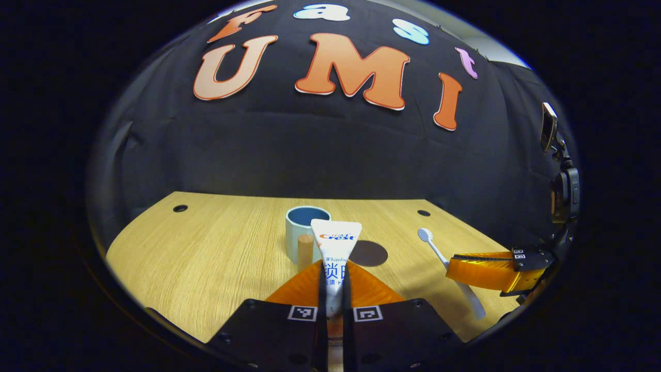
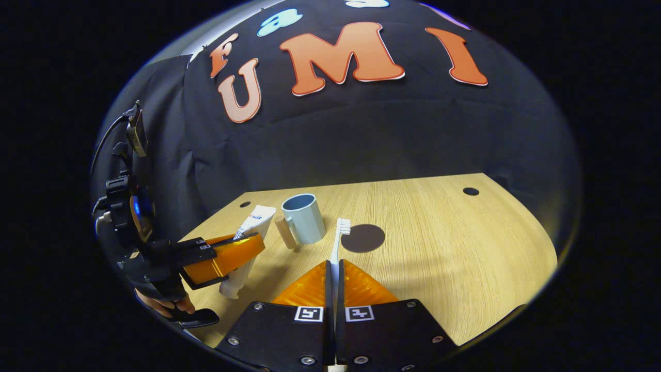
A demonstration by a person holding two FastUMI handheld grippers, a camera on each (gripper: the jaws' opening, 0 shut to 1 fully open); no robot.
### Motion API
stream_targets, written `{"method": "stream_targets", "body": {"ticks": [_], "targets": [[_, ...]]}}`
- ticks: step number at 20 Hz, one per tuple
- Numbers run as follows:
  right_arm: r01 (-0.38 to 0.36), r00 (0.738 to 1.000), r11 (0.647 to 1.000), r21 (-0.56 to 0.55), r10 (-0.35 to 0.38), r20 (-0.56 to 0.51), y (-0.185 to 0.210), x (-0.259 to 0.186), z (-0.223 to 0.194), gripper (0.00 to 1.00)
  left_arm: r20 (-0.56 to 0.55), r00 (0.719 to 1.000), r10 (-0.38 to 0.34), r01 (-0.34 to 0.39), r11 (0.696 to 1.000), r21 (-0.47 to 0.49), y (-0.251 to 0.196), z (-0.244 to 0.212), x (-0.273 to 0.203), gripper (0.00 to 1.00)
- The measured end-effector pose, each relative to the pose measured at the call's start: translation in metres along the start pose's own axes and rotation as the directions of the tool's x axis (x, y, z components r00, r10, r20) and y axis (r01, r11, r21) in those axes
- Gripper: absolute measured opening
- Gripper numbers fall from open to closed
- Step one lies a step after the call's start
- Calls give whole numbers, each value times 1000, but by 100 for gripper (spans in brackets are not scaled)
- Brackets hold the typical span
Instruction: Put the toothbrush and toothpaste on the desktop into the cup, then pick up the cup and place it on the coaster on the desktop.
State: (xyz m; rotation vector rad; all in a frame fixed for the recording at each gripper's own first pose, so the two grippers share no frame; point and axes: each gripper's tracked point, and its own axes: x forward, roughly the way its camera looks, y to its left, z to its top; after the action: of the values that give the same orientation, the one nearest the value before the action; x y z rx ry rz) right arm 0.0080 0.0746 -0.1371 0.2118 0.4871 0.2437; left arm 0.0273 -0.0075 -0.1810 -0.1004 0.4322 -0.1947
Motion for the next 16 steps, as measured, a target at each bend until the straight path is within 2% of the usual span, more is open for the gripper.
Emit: {"method": "stream_targets", "body": {"ticks": [8, 11, 16], "targets": [[18, 995, 999, -39, -14, 97, -6, 4, 47, 1, 157, 988, 3, 0, 1000, -19, 14, 76, 37, 11], [31, 994, 999, -42, -27, 110, -9, 7, 54, 2, 196, 981, -3, 15, 998, -63, 20, 93, 55, 11], [49, 990, 997, -57, -41, 134, -16, 18, 67, 2, 256, 967, 9, 12, 997, -80, 34, 119, 87, 11]]}}
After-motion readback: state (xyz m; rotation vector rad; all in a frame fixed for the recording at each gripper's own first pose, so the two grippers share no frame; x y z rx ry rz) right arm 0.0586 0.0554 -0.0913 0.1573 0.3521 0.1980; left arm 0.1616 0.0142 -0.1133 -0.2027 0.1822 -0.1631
